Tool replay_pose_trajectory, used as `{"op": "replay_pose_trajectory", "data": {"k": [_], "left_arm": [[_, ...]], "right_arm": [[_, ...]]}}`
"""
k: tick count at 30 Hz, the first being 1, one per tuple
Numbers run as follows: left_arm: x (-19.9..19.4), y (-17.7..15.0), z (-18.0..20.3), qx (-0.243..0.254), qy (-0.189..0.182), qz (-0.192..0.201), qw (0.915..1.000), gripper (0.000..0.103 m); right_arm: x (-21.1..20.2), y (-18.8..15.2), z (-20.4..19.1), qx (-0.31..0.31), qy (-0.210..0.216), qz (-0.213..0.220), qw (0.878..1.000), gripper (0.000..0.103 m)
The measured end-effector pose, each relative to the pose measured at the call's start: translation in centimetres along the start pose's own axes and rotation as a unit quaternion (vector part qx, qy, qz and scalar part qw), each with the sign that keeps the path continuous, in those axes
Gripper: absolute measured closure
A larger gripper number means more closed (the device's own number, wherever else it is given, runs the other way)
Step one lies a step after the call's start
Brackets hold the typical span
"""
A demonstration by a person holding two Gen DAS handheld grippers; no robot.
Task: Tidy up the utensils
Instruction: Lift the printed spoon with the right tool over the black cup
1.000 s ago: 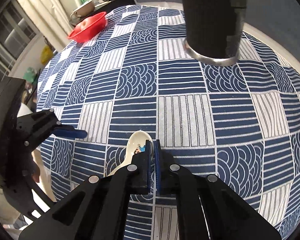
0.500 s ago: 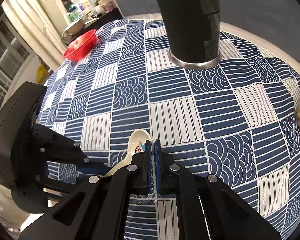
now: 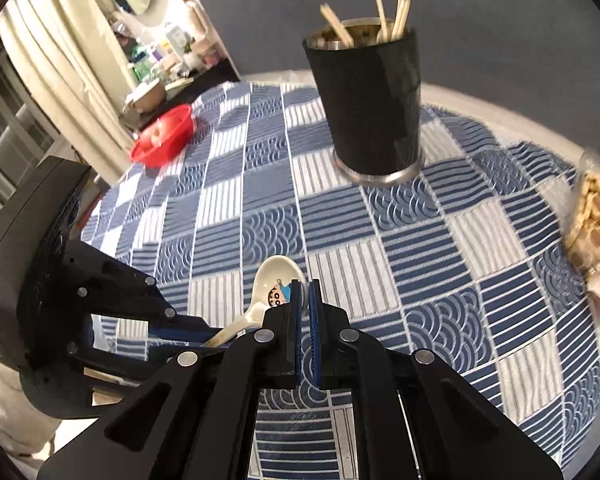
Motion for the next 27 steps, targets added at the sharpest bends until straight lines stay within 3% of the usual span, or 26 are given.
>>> {"op": "replay_pose_trajectory", "data": {"k": [14,27], "left_arm": [[-6.7,6.0,-0.3,0.045,0.052,0.039,0.9969,0.093],[-11.4,15.3,-3.3,0.091,0.023,0.075,0.9927,0.093]], "right_arm": [[-7.3,6.3,0.4,-0.035,-0.023,0.07,0.997,0.099],[-13.0,14.9,1.0,-0.065,-0.112,0.11,0.985,0.099]]}}
Point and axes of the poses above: each gripper's, at about its wrist camera, not at the fingertips, and x roughly the way its jaws point, z to its right, y to its top, the point moved 7 cm from there along x, roughly the way its jaws point, and after that the axes turned 6 degrees about -z, right-handed, at the moved point
